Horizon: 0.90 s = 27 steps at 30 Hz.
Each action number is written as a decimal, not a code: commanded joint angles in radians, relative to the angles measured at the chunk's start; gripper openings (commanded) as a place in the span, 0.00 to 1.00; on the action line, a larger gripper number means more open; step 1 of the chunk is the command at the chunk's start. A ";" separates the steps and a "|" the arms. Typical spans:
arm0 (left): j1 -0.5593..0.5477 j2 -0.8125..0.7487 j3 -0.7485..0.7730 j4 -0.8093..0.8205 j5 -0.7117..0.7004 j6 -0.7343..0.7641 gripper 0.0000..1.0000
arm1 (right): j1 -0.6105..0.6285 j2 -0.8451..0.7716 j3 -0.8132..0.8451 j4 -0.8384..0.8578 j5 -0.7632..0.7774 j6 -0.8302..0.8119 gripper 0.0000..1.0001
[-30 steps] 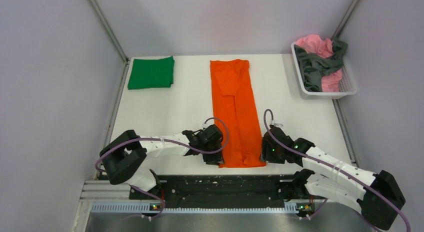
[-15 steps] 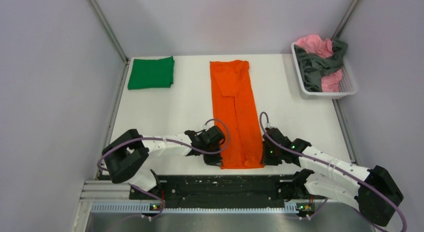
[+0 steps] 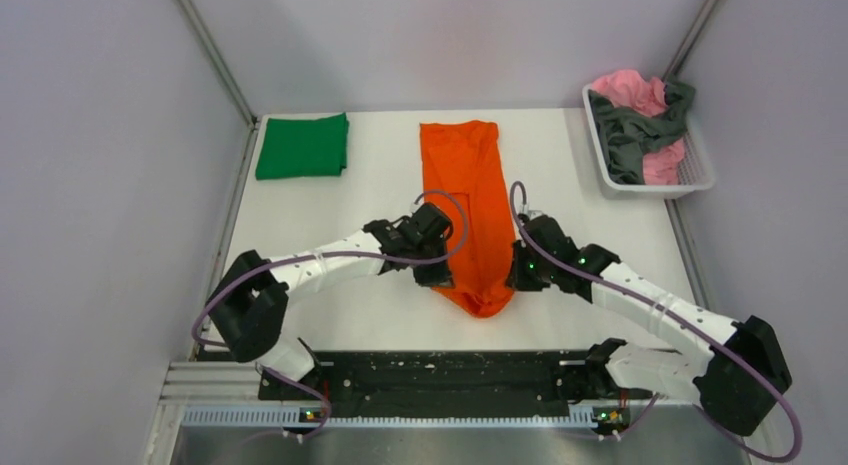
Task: Fold and stack the t-shirts
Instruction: Fold the folded rectangular tshirt in 1/3 of the way
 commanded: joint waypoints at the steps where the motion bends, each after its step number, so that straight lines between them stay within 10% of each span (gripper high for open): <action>1: 0.112 0.025 0.079 -0.047 0.007 0.107 0.00 | -0.064 0.116 0.141 0.089 0.030 -0.091 0.02; 27: 0.499 0.519 0.635 -0.057 0.239 0.345 0.05 | -0.346 0.686 0.625 0.255 -0.099 -0.186 0.00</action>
